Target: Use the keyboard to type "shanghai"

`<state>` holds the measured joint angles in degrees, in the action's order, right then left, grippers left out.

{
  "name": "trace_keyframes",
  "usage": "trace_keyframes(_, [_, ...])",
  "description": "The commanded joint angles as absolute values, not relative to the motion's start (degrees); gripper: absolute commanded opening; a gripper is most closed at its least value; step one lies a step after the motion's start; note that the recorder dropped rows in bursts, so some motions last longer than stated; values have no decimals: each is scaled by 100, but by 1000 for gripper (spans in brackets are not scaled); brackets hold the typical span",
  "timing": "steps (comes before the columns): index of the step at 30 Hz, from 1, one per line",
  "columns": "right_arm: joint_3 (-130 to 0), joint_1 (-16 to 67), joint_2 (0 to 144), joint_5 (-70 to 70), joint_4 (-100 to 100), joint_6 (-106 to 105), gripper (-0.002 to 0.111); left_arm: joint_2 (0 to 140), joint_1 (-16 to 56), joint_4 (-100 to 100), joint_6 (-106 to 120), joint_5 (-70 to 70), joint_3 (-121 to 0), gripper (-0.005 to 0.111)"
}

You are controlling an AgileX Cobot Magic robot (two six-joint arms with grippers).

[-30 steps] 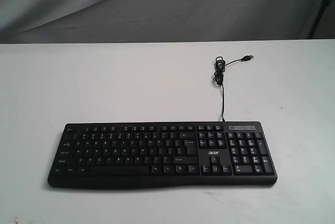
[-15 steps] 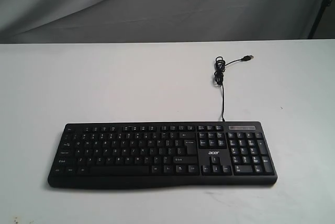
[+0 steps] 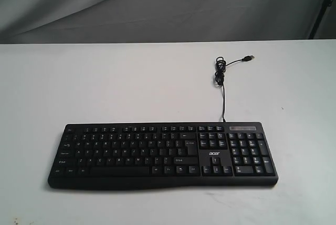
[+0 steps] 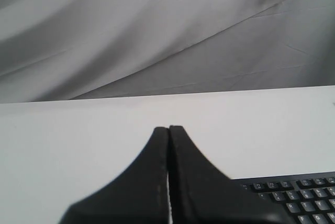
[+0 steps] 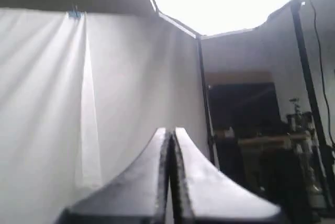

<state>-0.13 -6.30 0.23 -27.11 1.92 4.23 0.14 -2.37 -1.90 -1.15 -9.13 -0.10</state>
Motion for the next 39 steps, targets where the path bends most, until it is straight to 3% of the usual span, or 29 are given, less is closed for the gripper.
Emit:
trace_keyframes(1, [0, -681, 0, -3508, 0, 2355, 0, 0, -200, -179, -131, -882, 0, 0])
trace_keyframes(8, [-1413, -681, 990, -2757, -3699, 5647, 0, 0, -200, -179, -131, -882, 0, 0])
trace_keyframes(12, [-2859, -681, 2549, -3590, -6833, 7518, 0, 0, -200, -179, -131, -882, 0, 0])
trace_keyframes(13, [-3742, -681, 3428, -4105, -7830, 8125, 0, 0, -200, -179, -131, -882, 0, 0])
trace_keyframes(18, [-5785, -670, 5221, -3939, -9001, 8579, 0, 0, -200, -179, -131, -882, 0, 0])
trace_keyframes(20, [-6789, -516, 5981, -2863, -9995, 8653, 0, 0, -200, -179, -131, -882, 0, 0])
trace_keyframes(24, [-7498, -451, 6586, -902, -9995, 8455, 0, 0, -200, -179, -131, -882, 0, 0])
trace_keyframes(29, [-7951, -451, 7218, -210, -9995, 7450, 0, 0, -200, -179, -131, -882, 0, 0])
trace_keyframes(31, [-8161, -317, 7610, 1198, -9995, 5029, 0, 0, -200, -179, -131, -882, 0, 0])
trace_keyframes(33, [-8739, -93, 8090, 3365, -9995, 4286, 0, 0, -200, -179, -131, -882, 0, 0])
trace_keyframes(35, [-9904, -164, 8378, 3510, -6905, 3229, 0, 0, -200, -179, -131, -882, 0, 0])
trace_keyframes(36, [-10541, -400, 8527, 3266, -3550, 737, 0, 0, -200, -179, -131, -882, 0, 0])
trace_keyframes(37, [-10847, -502, 8644, 3445, -1727, -740, 0, 0, -200, -179, -131, -882, 0, 0])
trace_keyframes(38, [-11310, -669, 8896, 4452, 1195, -2918, 0, 0, -200, -179, -131, -882, 0, 0])
trace_keyframes(39, [-11589, -741, 9156, 5472, 2628, -4047, 0, 0, -200, -179, -131, -882, 0, 0])
